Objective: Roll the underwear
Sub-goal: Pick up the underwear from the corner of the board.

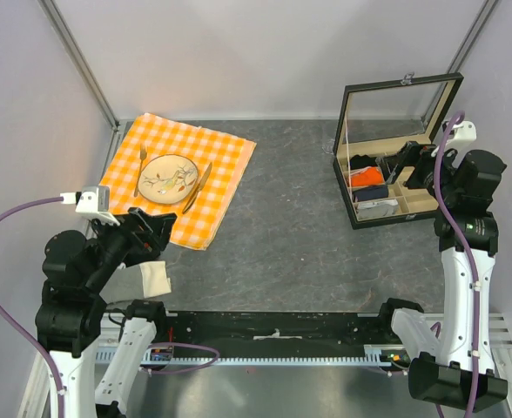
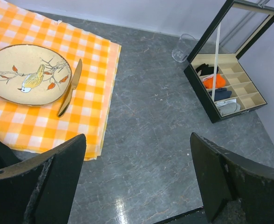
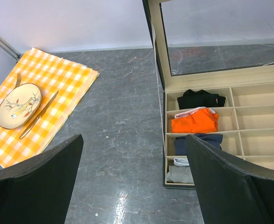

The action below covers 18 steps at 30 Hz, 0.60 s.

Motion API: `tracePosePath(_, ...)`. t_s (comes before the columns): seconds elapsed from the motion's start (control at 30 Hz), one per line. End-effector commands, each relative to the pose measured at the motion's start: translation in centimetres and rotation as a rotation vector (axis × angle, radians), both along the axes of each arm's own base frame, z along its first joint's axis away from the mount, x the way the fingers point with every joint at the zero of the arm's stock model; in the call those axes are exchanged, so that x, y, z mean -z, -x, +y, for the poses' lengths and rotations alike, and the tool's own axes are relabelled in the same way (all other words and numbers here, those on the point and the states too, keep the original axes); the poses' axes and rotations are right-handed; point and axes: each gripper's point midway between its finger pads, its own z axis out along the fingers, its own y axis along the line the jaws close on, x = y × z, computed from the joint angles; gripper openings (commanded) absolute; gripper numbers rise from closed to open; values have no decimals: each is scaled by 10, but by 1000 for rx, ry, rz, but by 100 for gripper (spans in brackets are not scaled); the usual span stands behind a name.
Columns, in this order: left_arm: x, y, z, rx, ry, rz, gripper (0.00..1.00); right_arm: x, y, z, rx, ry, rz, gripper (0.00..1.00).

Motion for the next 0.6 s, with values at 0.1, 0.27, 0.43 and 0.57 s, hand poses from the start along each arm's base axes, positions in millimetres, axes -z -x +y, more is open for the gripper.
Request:
tracePosePath(0.1, -7, 5, 4, -10, -30, -28, 98, -22, 0, 4, -20, -6, -63, 98)
tracePosePath(0.27, -5, 4, 5, -16, -33, -21, 98, -20, 2, 11, -63, -7, -63, 98)
tracePosePath(0.43, 8, -4, 10, -53, -34, 34, 99, -16, 9, 29, -213, 48, -100, 98)
tracePosePath(0.57, 33, -18, 12, -77, -24, 126, 99, -2, 22, 61, -446, 87, -140, 98)
